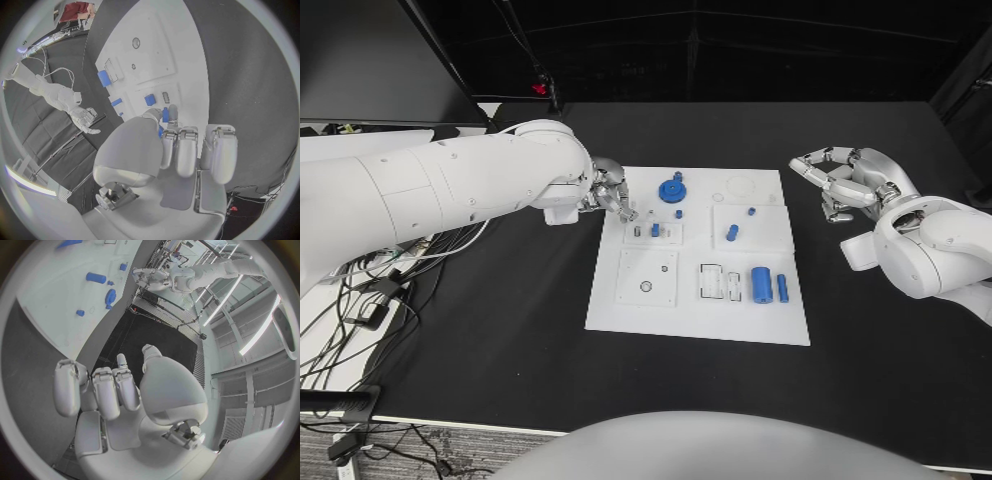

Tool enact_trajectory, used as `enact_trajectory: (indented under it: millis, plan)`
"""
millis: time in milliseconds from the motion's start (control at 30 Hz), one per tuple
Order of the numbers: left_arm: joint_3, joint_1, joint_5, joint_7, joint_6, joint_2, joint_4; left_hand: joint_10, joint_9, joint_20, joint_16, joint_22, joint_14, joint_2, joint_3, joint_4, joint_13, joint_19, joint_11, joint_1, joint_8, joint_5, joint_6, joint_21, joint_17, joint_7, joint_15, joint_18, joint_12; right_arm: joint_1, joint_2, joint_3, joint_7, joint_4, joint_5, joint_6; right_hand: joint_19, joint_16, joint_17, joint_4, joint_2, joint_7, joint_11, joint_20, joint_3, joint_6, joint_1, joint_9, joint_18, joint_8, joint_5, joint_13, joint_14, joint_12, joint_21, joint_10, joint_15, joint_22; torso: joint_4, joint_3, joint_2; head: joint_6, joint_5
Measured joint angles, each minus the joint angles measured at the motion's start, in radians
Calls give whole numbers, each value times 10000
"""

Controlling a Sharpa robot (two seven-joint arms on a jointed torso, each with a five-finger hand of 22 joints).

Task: Assemble the parts on the task board

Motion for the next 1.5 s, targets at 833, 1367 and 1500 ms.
enact_trajectory:
  millis: [833, 1367, 1500]
  plan:
    - [-1, -112, 81, -578, 504, 273, -131, -17, 4, 0, 0, 0, 21, 41, 58, 47, 6, 0, 18, -41, -38, 58, 0, 0, 0, 0, -15, -1, 29, -4, 9, 0, 5, -5, 0, 1, 0, 0, 0, 25, 0, 0, 0, 0, -25, 0, 0, 2, -1, -3, 0, 0, 0, 0, 0, 0, 0, 0, -7, -2, 3, -75, 24]
    - [-1, -195, 93, -611, 637, 553, -344, -11, 1, 0, 0, 0, 35, 40, 88, 72, 3, 0, 11, -41, -29, 52, 1, 0, 0, 0, -1, 0, 0, -5, 6, 0, 0, 6, 0, 1, 1, 0, 7, 24, 0, 0, 0, 0, -24, 0, 0, 3, -1, -3, 0, 0, 0, 0, 0, 0, 0, 0, -7, 5, 5, -160, 0]
    - [-1, -205, 94, -612, 696, 649, -447, 1, 0, 0, 0, 0, 36, 40, 90, 70, 2, 0, -1, -40, -29, 60, 1, 0, 0, 0, 0, 0, -1, -5, 7, 0, -1, 10, 0, 1, 1, 0, 7, 25, 0, 0, 0, 0, -24, 0, 0, 3, -1, -3, 0, 0, 0, 0, 0, 0, 0, 0, -7, 5, 6, -174, 8]
